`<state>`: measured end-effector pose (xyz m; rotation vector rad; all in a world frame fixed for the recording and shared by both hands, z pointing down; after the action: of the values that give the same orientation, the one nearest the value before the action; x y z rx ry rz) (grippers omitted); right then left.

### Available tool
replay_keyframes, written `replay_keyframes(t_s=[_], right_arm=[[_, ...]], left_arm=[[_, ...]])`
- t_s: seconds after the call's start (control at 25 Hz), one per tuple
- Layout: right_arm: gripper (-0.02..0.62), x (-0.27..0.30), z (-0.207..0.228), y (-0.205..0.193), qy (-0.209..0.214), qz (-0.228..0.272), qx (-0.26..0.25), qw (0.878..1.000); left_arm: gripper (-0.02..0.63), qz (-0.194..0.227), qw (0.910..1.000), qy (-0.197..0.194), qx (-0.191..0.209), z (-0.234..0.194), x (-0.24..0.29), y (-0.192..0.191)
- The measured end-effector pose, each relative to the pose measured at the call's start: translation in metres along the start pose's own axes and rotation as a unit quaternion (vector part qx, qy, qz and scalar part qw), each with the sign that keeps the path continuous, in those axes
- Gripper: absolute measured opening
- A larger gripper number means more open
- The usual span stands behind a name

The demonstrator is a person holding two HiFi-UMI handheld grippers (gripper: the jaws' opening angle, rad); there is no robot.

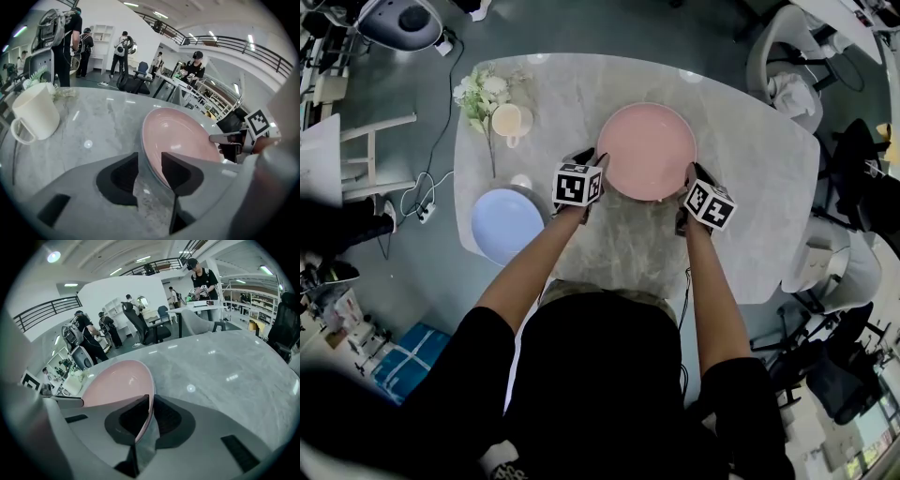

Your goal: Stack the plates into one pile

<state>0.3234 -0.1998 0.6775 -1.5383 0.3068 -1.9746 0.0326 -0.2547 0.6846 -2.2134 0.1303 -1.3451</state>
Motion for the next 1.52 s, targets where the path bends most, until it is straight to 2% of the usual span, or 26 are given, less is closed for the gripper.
replay_keyframes(t_s=[0.36, 0.56, 0.96, 1.2, 1.32, 1.52], right_arm=[[0.023, -0.007, -0.002, -0.007, 0.020, 0.005, 0.005, 1.000], [0.023, -0.018, -0.002, -0.011, 0.015, 0.007, 0.004, 1.000], [0.024, -0.028, -0.005, -0.008, 0.025, 0.029, -0.004, 0.999], [0.026, -0.023, -0.001, -0.008, 0.028, 0.014, -0.006, 0.999], [0.042, -0.019, 0.002, -0.007, 0.020, 0.009, -0.023, 0.999], [0.072, -0.009, 0.006, -0.002, 0.034, 0.002, -0.032, 0.999]], left_arm=[[0.169, 0.009, 0.9999, -0.014, 0.002, 0.007, -0.010, -0.014], [0.169, 0.024, 0.9995, -0.019, -0.004, 0.010, -0.016, -0.014], [0.172, 0.033, 0.9987, -0.016, -0.035, 0.008, -0.018, -0.016], [0.178, 0.023, 0.9988, -0.016, -0.041, 0.010, -0.011, -0.014], [0.181, 0.021, 0.9989, -0.013, -0.040, 0.010, -0.005, -0.011], [0.184, 0.025, 0.9972, -0.005, -0.071, 0.007, 0.004, -0.005]])
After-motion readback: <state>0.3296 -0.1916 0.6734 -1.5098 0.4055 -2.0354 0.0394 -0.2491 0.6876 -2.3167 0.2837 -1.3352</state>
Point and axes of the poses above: the fingertips, and each gripper's own axes: x forward along the fingers, z to its right, y out of its top, the point moved 8 cm from there along -x, backward along the fingers, and after that the axes turned 1 degree about -z, right-handed, at the moved point
